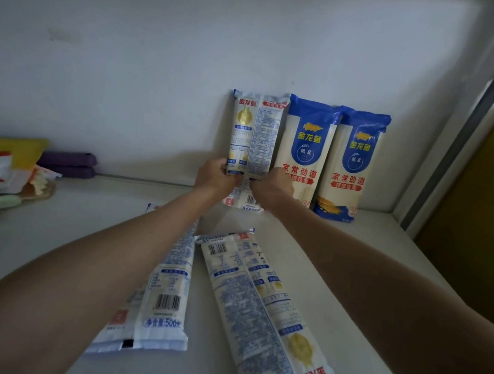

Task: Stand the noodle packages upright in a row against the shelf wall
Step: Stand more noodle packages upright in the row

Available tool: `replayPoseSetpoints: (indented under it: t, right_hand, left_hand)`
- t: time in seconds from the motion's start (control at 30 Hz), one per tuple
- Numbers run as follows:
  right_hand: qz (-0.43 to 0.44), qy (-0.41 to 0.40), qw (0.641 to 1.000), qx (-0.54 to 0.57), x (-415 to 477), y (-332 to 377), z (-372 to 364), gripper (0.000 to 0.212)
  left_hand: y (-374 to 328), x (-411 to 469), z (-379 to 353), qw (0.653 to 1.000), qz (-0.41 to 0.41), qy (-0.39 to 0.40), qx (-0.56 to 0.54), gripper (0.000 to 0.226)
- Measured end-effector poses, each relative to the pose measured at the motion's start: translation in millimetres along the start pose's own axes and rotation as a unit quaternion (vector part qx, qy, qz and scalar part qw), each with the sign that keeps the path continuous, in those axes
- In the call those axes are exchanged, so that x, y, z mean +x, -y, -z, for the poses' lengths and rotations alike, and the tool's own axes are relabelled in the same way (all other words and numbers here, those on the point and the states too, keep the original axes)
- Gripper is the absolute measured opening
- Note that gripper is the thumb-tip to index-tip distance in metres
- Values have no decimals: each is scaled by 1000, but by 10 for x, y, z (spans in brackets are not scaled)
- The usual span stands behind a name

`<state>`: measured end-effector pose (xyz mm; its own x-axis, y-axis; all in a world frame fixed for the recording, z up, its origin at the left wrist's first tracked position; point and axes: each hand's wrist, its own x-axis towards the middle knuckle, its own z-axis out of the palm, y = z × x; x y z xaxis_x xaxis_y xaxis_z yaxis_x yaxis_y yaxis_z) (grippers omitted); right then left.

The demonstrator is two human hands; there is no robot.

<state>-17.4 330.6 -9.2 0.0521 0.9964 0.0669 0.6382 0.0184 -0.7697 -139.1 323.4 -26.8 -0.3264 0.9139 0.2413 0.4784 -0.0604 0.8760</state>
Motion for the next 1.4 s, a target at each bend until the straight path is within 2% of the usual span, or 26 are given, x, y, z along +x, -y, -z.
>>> replayPoseSetpoints:
  t: [0.17, 0.27, 0.53, 0.67, 0.7, 0.73, 0.83, 0.97, 1.07, 1.17, 1.23, 1.33, 1.4]
  right_hand:
    - [-15, 26, 1000, 5, -65, -54, 90, 22]
    - [-28, 39, 999, 13, -175, -14, 176, 18]
    - [-27, 100, 995, -7, -611, 305, 307, 21]
    - [-82, 161, 983, 24, -936, 488, 270, 13]
    - [-101, 182, 978, 27, -1049, 519, 245, 16]
    - [-109, 206, 972, 29, -1159, 548, 208, 19]
    - [-94, 238, 966, -34, -1459, 596, 31, 9]
    - [-153, 300, 940, -57, -1767, 568, -179, 28]
    - [-129, 273, 951, -73, -1875, 579, -221, 30]
    - [-101, 260, 955, -97, -1910, 554, -219, 33]
    - [-102, 251, 959, -80, -1897, 513, -223, 31]
    - [-106, 277, 955, -21, -1894, 484, -178, 6]
    - [-107, 290, 951, 5, -1889, 481, -140, 9]
  left_hand:
    - [1, -2, 98, 997, 55, 45, -43, 37]
    - [-6, -88, 265, 995, 85, 46, -35, 42]
    - [36, -497, 990, 989, 137, 24, 48, 42]
    - [30, -895, 1240, 970, 194, 11, 144, 41]
    - [42, -1008, 1277, 964, 220, 6, 152, 41]
    - [29, -1133, 1305, 957, 249, 9, 147, 38]
    - [40, -1404, 1335, 947, 311, 24, 70, 37]
    - [-12, -1587, 1413, 928, 370, 34, -10, 40]
    - [-40, -1637, 1476, 921, 385, 60, -1, 20]
    - [12, -1637, 1502, 918, 389, 78, 3, 21]
    - [26, -1643, 1521, 917, 389, 92, -10, 9]
    - [73, -1645, 1562, 921, 378, 87, -32, 15]
    - [67, -1647, 1592, 929, 361, 78, -19, 21]
